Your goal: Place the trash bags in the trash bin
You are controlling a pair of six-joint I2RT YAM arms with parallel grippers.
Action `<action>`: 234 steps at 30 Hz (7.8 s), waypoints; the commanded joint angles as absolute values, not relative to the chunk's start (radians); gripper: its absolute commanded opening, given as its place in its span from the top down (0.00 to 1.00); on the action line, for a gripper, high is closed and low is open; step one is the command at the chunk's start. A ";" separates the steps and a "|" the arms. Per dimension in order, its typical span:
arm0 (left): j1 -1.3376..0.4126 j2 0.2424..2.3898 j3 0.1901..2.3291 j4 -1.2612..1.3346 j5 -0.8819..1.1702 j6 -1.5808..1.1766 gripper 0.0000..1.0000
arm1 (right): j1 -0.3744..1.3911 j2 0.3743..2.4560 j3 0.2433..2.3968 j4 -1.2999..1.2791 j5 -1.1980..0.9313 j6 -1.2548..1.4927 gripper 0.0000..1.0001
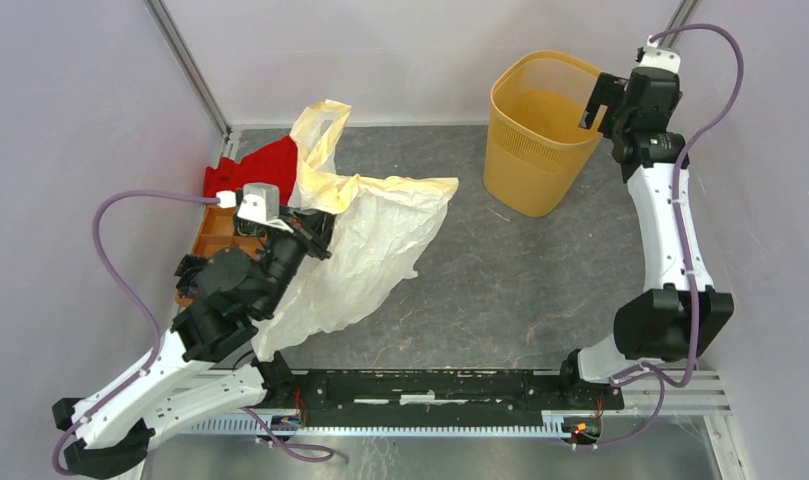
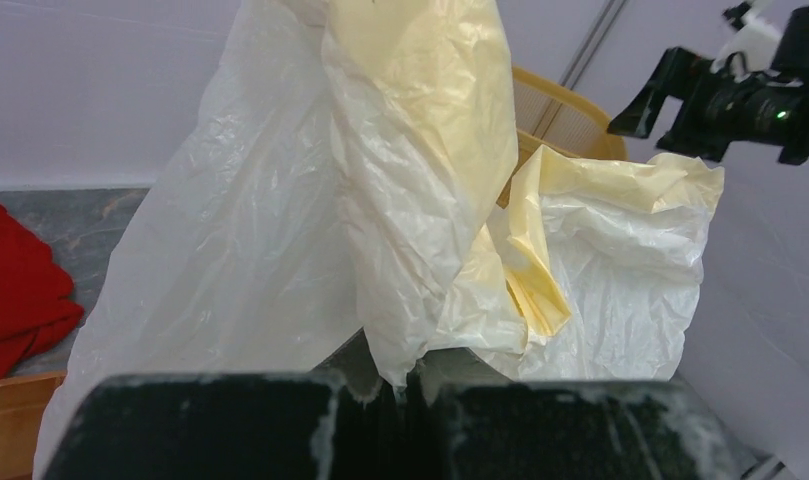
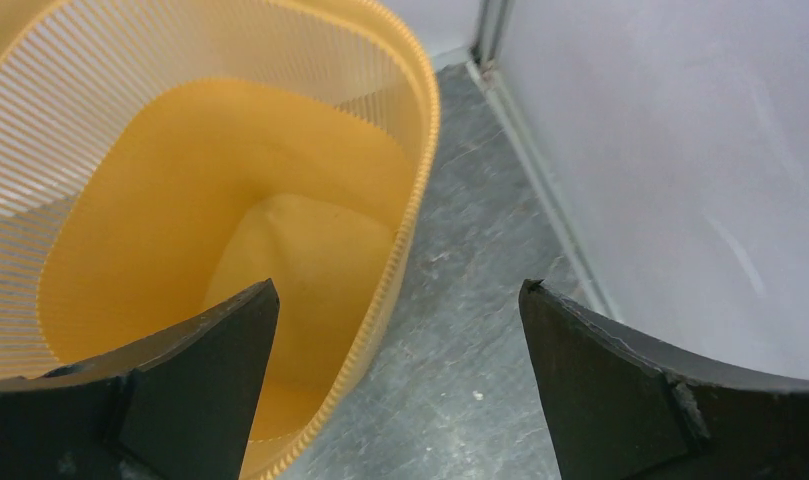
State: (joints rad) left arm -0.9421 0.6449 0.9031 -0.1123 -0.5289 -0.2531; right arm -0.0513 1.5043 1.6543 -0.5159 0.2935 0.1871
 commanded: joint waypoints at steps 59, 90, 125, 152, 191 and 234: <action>-0.604 1.622 1.630 1.551 0.353 -1.389 0.98 | 0.258 1.215 1.185 -0.502 -0.582 0.050 1.00; -0.504 1.188 1.008 0.876 0.337 -0.812 0.98 | 0.382 1.147 1.222 -0.539 -0.166 0.208 1.00; -0.504 1.042 1.022 0.635 0.257 -0.662 0.98 | 0.713 1.256 1.410 -0.504 -0.123 0.093 0.68; -0.502 1.039 0.930 0.363 0.224 -0.794 0.88 | 0.760 1.497 1.417 -0.542 0.611 0.159 0.17; -0.499 0.864 1.173 -0.201 0.188 -0.808 0.01 | 0.665 0.860 1.280 -0.365 -0.340 0.033 0.02; -0.504 1.054 1.182 -0.315 0.353 -0.772 0.52 | 0.853 1.291 1.514 -0.471 0.124 0.153 0.12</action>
